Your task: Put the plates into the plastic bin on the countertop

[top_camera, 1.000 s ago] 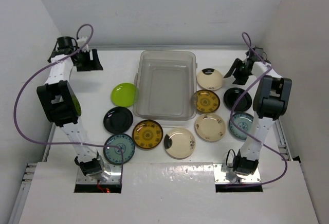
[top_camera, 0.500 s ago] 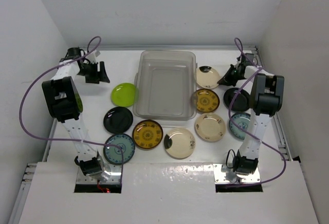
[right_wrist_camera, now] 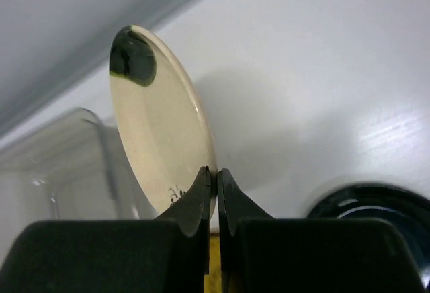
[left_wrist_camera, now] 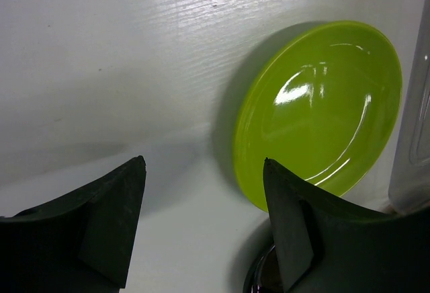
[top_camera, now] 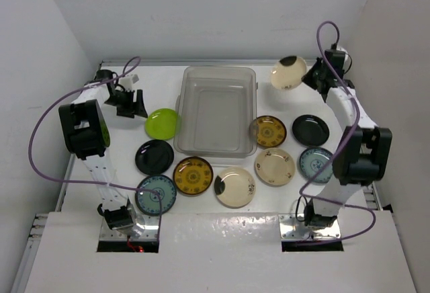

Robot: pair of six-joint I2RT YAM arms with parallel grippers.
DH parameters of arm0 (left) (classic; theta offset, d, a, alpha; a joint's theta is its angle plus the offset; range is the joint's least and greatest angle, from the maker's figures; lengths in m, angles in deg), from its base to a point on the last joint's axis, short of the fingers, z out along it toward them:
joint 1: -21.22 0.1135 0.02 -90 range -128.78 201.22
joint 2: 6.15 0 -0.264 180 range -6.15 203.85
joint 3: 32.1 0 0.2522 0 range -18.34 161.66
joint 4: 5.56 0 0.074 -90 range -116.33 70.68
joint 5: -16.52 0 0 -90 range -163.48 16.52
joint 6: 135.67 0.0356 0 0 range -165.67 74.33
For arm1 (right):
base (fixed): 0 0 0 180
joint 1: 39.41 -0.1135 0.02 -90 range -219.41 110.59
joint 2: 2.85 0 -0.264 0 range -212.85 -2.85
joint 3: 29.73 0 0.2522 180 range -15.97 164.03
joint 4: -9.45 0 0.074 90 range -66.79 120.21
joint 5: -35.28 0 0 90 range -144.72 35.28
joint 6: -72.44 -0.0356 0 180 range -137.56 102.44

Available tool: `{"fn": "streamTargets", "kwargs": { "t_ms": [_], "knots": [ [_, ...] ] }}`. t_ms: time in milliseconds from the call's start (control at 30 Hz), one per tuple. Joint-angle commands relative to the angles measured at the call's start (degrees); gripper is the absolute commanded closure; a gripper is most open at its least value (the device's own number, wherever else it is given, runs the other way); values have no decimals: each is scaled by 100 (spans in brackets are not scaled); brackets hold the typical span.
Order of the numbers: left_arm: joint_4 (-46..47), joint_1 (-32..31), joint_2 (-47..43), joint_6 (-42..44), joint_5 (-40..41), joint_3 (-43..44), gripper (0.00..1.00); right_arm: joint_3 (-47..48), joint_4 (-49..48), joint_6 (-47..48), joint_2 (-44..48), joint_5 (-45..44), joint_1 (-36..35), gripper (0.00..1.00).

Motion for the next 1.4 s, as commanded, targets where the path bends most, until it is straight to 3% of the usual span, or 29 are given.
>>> {"fn": "streamTargets", "kwargs": {
  "t_ms": [0, 167, 267, 367, 567, 700, 733, 767, 800, 900, 933, 1000, 1033, 1200, 1267, 1300, 1333, 1367],
  "knots": [
    [52, -103, -131, 254, -200, -24, 28, -197, -855, -105, 881, -1180, -474, 100],
    [-184, -393, -70, 589, 19, -252, 29, -382, -1050, 502, 1386, -981, -1239, 100],
    [-247, -533, 1, 651, 71, -331, 33, -111, -471, 827, 1036, 71, -1801, 100],
    [-352, -604, 272, 520, 299, -252, 39, 311, 302, 995, 438, 365, -2286, 100],
    [-458, -604, 589, 238, 335, 91, 54, 443, 462, 792, -616, 936, -2717, 100],
    [-597, -604, 747, 176, 230, 380, 81, 883, 769, 731, -1179, 1032, -2805, 98],
    [-703, -604, 748, 176, 177, 546, 96, 979, 883, 705, -1337, 1111, -2831, 83],
    [-756, -535, 748, 176, 125, 652, 100, 1032, 919, 713, -1373, 1181, -2814, 73],
    [-756, -482, 748, 115, 124, 775, 100, 1129, 954, 731, -1391, 1234, -2814, 51],
    [-827, -323, 625, -113, 71, 1416, 100, 1418, 1138, 933, -1260, 1331, -2797, 31],
    [-827, -262, 546, -166, 71, 1618, 100, 1463, 1226, 1012, -1120, 1340, -2770, 18],
    [-827, -262, 300, -227, 203, 2294, 100, 1551, 1270, 1012, -900, 1340, -2630, 11],
    [-757, -262, 212, -228, 255, 2523, 100, 1552, 1271, 934, -803, 1340, -2568, 0],
    [-204, -700, -385, -764, 318, 3447, 100, 718, 911, 371, 365, 1359, -1673, 0],
    [-45, -963, -684, -817, 64, 3448, 100, -87, 849, 170, 960, 1034, -1129, 7],
    [-45, -1304, -737, -817, -24, 3448, 100, -553, 857, 116, 1095, 989, -970, 16],
    [-45, -1473, -738, -878, -112, 3448, 100, -984, 849, -6, 1462, 971, -577, 37],
    [-45, -1631, -738, -939, -357, 3283, 100, -1189, 857, -138, 1561, 971, -225, 44]
  ]
}}
